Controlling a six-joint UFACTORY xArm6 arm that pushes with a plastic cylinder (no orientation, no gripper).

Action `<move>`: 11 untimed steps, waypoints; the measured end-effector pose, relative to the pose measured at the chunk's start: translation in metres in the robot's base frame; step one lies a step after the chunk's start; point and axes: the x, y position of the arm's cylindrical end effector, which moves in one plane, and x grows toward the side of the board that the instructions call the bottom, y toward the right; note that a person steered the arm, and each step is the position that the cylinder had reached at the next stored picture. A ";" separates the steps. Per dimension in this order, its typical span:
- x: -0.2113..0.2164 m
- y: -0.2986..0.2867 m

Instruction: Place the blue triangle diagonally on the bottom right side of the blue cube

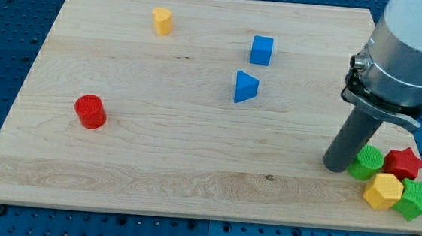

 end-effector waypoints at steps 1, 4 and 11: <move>0.000 0.016; -0.031 0.023; -0.067 -0.041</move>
